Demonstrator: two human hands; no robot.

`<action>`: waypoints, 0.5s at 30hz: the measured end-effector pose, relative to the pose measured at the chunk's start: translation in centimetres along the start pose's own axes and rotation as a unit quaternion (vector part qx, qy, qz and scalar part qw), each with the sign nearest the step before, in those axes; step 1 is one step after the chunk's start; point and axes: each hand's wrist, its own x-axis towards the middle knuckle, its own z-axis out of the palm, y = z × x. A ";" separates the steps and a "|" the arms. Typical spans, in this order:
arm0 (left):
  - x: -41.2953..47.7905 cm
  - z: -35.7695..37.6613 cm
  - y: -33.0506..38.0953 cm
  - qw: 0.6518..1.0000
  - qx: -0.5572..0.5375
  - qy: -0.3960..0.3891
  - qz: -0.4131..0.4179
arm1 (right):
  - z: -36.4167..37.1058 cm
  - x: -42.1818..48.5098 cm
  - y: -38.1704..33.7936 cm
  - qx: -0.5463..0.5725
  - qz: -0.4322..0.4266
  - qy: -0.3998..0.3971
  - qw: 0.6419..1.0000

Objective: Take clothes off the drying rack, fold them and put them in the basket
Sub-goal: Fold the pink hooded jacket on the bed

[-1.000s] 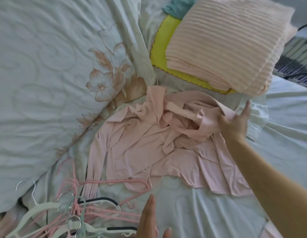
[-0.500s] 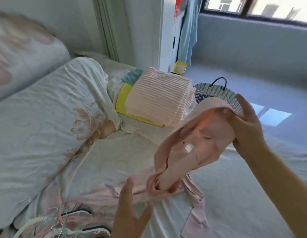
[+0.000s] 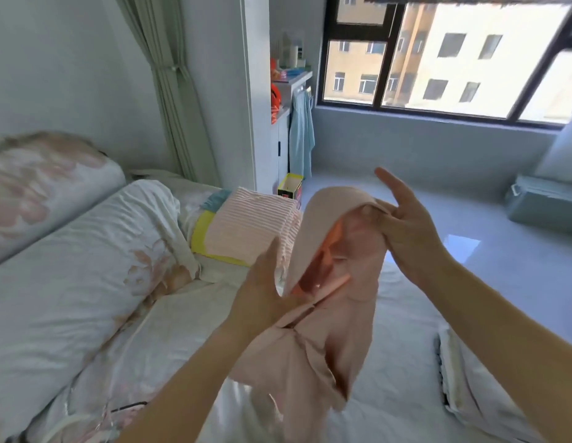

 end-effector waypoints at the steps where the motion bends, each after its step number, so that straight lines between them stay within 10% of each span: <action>1: -0.2 0.1 1.7 0.998 0.042 -0.027 0.025 | -0.2 -0.7 -0.7 -0.007 -0.005 0.002 1.000; 5: 0.7 -0.7 5.7 0.966 0.253 0.018 0.045 | -0.6 -2.7 -3.7 -0.054 -0.029 0.013 0.998; 15: 4.8 -11.4 14.8 0.894 0.386 0.168 0.153 | -3.7 -4.3 -6.2 -0.099 0.008 0.070 0.993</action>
